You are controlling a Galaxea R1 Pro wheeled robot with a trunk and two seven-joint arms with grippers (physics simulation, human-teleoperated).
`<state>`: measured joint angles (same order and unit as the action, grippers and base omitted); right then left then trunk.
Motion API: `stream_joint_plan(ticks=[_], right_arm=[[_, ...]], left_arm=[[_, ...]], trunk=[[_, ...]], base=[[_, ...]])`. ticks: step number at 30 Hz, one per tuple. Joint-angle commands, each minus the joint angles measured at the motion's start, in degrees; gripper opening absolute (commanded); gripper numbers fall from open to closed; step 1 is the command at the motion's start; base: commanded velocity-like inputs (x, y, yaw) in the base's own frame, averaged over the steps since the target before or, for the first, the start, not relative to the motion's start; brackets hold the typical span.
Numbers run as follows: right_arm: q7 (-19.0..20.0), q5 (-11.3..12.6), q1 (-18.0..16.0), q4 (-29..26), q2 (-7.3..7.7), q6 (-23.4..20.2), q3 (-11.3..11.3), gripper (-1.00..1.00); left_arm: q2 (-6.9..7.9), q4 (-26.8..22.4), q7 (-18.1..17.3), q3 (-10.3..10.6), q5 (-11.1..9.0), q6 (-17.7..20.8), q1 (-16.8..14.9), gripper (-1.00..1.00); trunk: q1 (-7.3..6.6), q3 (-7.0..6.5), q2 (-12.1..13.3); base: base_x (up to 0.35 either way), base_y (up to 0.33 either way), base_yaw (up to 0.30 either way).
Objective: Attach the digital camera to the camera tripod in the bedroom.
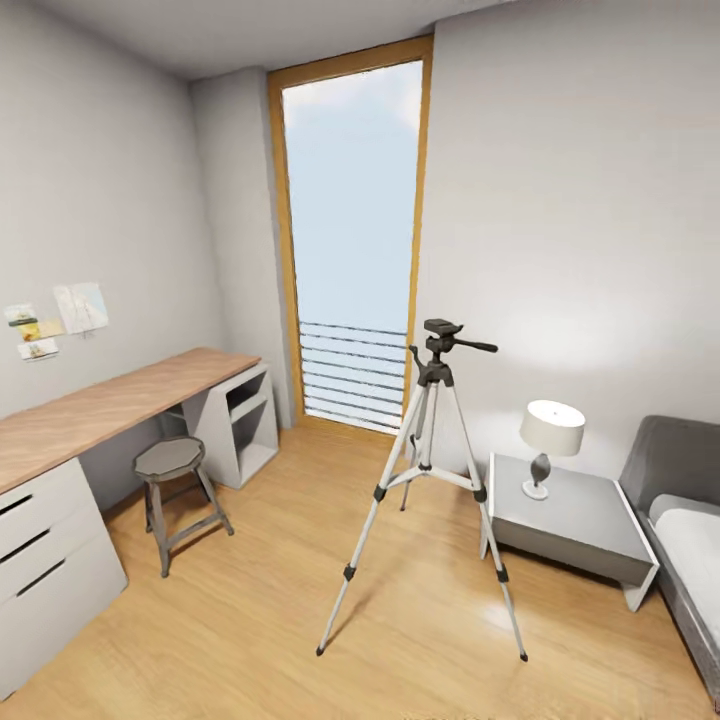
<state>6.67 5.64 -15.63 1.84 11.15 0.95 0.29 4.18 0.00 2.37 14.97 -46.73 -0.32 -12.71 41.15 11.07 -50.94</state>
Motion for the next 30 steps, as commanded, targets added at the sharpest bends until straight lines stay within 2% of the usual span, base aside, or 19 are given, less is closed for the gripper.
stream_joint_plan(ticks=[1, 7, 15, 30], right_arm=[[0.29, 0.60, -0.10, 0.18, 0.01, 0.10, 0.06, 1.00], [0.28, 0.60, -0.10, 0.18, 0.01, 0.10, 0.06, 1.00], [0.37, 0.60, -0.10, 0.18, 0.00, 0.12, 0.06, 1.00], [0.45, 0.24, -0.10, 0.16, 0.13, 0.33, 0.39, 1.00]], left_arm=[[-0.01, 0.00, 0.09, 0.50, -0.38, -0.03, -0.03, -1.00], [-0.04, 0.00, 0.09, 0.50, -0.38, -0.03, -0.03, -1.00], [-0.05, 0.00, 0.09, 0.50, -0.38, 0.09, -0.03, -1.00], [-0.03, 0.00, 0.09, 0.45, -0.38, 0.14, -0.03, -1.00]], trunk=[[0.01, 0.08, -0.06], [0.01, 0.08, -0.06], [0.01, 0.08, -0.06], [0.01, 0.08, -0.06]], base=[[0.000, 0.000, -0.283], [0.036, -0.040, -0.283], [0.149, -0.201, -0.251], [0.197, -0.236, -0.037]])
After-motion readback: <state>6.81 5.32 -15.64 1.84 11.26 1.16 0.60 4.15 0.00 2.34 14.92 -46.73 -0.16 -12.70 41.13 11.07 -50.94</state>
